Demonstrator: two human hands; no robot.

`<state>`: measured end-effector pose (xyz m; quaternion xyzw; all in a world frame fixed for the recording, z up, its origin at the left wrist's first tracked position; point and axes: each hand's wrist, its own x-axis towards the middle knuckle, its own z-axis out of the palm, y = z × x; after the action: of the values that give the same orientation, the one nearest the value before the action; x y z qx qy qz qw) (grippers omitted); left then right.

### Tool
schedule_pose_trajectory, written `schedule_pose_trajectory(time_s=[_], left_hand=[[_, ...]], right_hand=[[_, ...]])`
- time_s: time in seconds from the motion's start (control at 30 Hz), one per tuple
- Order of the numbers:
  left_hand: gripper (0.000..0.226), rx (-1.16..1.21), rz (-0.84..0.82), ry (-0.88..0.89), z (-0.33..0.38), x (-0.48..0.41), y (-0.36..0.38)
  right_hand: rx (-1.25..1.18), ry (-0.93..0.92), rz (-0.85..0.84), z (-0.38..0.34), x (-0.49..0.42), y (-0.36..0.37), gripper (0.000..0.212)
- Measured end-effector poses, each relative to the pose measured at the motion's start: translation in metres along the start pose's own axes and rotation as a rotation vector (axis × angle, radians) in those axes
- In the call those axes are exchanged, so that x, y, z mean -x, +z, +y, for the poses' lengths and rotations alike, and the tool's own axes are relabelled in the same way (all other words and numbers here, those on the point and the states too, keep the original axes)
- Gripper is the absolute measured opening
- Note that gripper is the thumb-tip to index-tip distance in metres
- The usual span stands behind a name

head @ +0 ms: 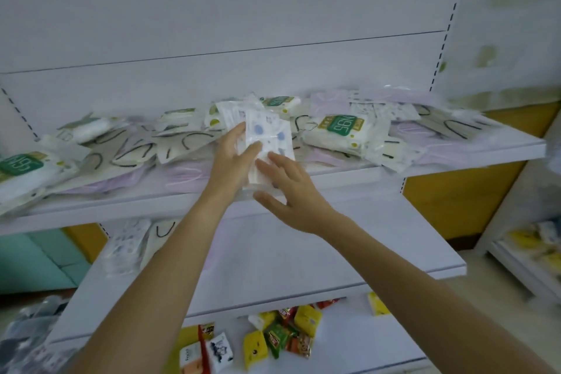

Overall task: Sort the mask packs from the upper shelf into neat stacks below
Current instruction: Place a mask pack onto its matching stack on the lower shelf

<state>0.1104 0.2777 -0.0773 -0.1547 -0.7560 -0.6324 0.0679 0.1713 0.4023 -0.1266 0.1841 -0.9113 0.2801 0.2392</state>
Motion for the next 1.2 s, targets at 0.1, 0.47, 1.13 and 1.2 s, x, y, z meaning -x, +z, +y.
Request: schedule_pose_trajectory(time_s=[0.1,0.47,1.13,1.2], left_hand=[[0.053,-0.059,0.024,0.16,0.005,0.004,0.015],[0.045,-0.111,-0.064,0.196,0.013,0.016,0.131],[0.046,-0.278,0.288,0.008,0.015,0.061,0.217],[0.047,-0.294,0.27,0.004,0.018,0.062,0.22]], right_hand=[[-0.028,0.044,0.125,0.013,0.013,-0.031,0.064],[0.589,0.484,0.089,0.124,0.088,-0.13,0.062],[0.227,-0.131,0.035,0.196,0.12,-0.141,0.04],[0.238,-0.128,0.078,0.195,0.126,-0.14,0.04]])
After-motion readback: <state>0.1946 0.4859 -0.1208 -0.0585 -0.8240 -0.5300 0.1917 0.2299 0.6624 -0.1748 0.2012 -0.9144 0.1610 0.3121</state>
